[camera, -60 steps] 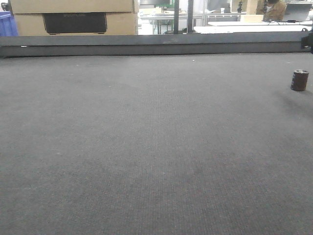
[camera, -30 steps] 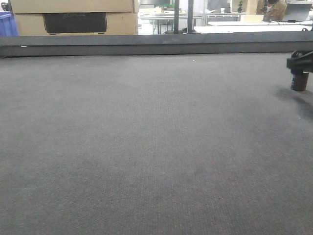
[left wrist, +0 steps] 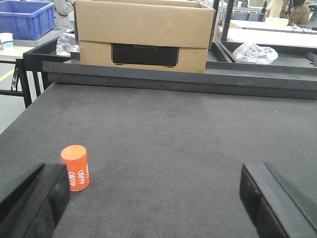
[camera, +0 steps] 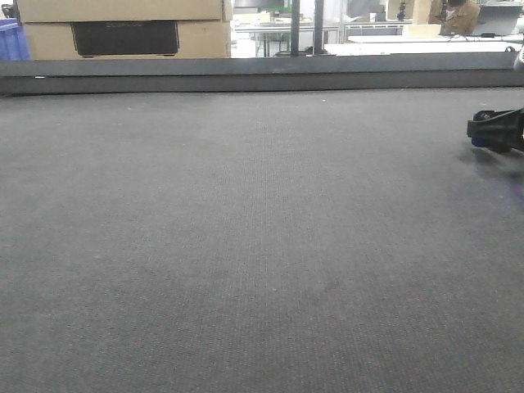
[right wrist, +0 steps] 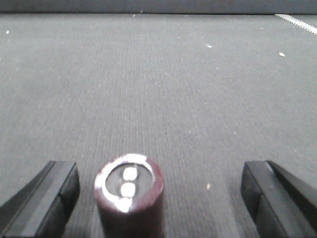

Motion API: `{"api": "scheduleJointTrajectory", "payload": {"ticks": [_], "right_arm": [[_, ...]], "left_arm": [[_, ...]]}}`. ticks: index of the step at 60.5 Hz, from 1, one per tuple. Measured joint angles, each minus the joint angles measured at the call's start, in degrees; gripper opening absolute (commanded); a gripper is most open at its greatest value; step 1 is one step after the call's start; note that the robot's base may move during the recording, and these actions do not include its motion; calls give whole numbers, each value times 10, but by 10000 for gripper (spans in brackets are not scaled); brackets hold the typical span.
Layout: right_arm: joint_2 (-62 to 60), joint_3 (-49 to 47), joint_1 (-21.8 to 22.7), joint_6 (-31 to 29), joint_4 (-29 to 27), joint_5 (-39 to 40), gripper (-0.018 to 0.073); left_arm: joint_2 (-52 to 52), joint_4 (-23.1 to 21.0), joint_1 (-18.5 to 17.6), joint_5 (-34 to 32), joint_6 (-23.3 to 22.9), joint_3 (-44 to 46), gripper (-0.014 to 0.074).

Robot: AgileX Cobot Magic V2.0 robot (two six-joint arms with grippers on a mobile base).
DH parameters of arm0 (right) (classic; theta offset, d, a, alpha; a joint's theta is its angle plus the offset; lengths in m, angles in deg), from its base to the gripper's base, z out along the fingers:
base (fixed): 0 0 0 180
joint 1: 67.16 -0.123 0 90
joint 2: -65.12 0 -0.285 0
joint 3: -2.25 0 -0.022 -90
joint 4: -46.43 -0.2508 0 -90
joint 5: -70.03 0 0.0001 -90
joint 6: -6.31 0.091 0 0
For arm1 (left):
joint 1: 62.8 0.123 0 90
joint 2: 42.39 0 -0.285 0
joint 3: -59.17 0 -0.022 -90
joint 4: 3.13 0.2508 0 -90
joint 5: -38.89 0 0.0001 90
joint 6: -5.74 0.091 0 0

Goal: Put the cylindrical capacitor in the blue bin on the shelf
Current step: 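Close left gripper on orange cylinder and right gripper on maroon capacitor, then lift both held cylinders off the table surface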

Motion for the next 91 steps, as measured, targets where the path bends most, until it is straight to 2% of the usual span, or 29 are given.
{"api": "scheduleJointTrajectory", "payload": {"ticks": [15, 19, 24, 36, 48, 54, 63, 73, 83, 91], "right_arm": [[6, -6, 0, 5, 0, 0, -3], [6, -6, 0, 5, 0, -1, -89], [1, -6, 0, 5, 0, -8, -141], [-68, 0, 0, 5, 1, -38, -148], [-210, 19, -3, 5, 23, -82, -148], [-286, 28, -8, 5, 38, -123, -148], [-368, 41, -22, 5, 49, -181, -148], [-431, 51, -39, 5, 52, -242, -148], [-452, 71, -49, 6, 53, -257, -148], [-452, 77, -49, 6, 53, -270, -148]], "left_arm": [[0, 0, 0, 0, 0, 0, 602], [0, 0, 0, 0, 0, 0, 602], [0, 0, 0, 0, 0, 0, 602], [0, 5, 0, 18, 0, 0, 602], [-16, 22, 0, 25, 0, -25, 602], [-45, 23, 11, 3, 0, -55, 602], [-119, 20, 50, -119, 0, -107, 602], [-242, -19, 98, -258, 0, -116, 602], [-417, -26, 106, -385, 0, -84, 602], [-525, -28, 106, -452, 0, -42, 602]]}}
